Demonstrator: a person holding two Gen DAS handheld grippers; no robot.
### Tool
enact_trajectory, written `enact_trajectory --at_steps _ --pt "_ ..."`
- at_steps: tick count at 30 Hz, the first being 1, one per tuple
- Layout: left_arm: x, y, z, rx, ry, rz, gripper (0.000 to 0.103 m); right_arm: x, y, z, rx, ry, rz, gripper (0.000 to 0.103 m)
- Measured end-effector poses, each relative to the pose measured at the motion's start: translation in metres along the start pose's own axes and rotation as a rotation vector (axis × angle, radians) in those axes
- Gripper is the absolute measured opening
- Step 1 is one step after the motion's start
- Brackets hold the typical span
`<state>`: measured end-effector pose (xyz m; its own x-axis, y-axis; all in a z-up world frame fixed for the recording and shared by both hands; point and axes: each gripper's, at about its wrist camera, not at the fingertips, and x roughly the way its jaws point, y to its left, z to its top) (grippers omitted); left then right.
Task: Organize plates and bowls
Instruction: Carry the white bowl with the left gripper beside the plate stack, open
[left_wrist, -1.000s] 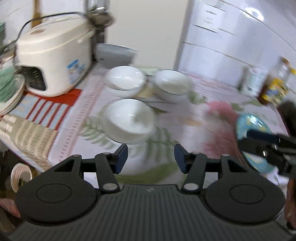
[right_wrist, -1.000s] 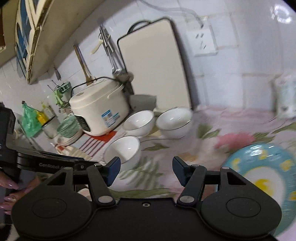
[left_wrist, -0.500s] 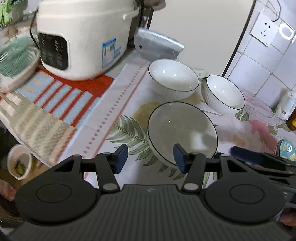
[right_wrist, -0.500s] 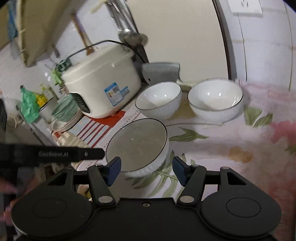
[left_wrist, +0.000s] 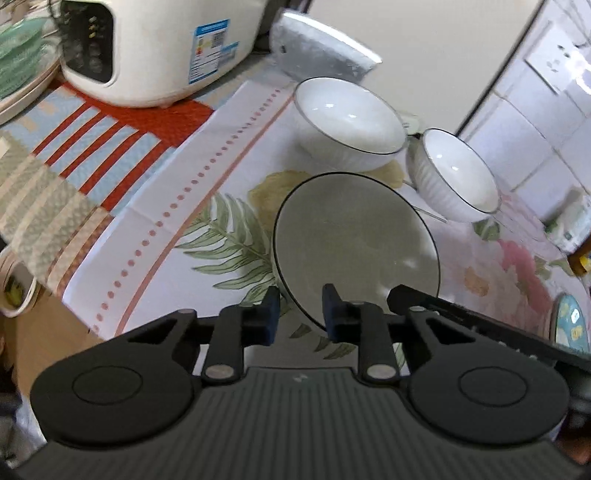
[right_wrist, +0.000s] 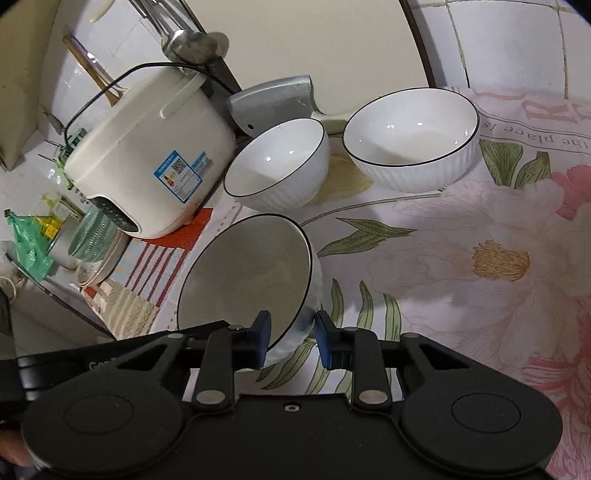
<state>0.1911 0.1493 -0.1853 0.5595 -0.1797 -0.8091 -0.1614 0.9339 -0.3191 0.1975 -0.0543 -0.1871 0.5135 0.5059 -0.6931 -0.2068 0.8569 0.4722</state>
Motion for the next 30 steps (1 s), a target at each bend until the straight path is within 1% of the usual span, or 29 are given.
enact_trajectory --at_steps 3,5,7,8,10,13,17,25,30 --pt "0.0 -0.004 -0.001 -0.018 -0.005 0.023 0.021 0.004 0.0 0.002 0.001 -0.005 -0.012 0.029" --pt "-0.002 -0.006 -0.002 -0.021 -0.011 0.036 0.018 0.004 0.003 0.003 -0.012 0.014 -0.034 0.026" --pt "-0.006 -0.013 -0.006 0.0 -0.017 0.041 0.017 0.004 0.01 0.001 -0.087 0.027 -0.094 0.024" --pt "-0.007 -0.016 -0.008 0.005 -0.01 0.044 0.017 0.003 0.013 -0.002 -0.12 0.02 -0.116 0.024" --pt "-0.008 -0.019 -0.015 0.006 0.002 0.056 0.017 -0.003 0.01 -0.006 -0.128 0.007 -0.109 0.024" --pt "-0.009 -0.021 -0.025 -0.004 0.018 0.036 0.017 -0.015 0.001 -0.012 -0.109 -0.012 -0.087 0.022" --pt "-0.02 -0.034 -0.036 0.011 0.015 0.021 0.017 -0.037 -0.002 -0.017 -0.139 -0.03 -0.094 0.022" --pt "-0.05 -0.07 -0.046 0.061 0.001 -0.059 0.017 -0.094 -0.017 -0.017 -0.128 -0.087 -0.103 0.023" --pt "-0.055 -0.099 -0.05 0.1 0.023 -0.11 0.017 -0.124 -0.036 -0.017 -0.097 -0.106 -0.129 0.023"
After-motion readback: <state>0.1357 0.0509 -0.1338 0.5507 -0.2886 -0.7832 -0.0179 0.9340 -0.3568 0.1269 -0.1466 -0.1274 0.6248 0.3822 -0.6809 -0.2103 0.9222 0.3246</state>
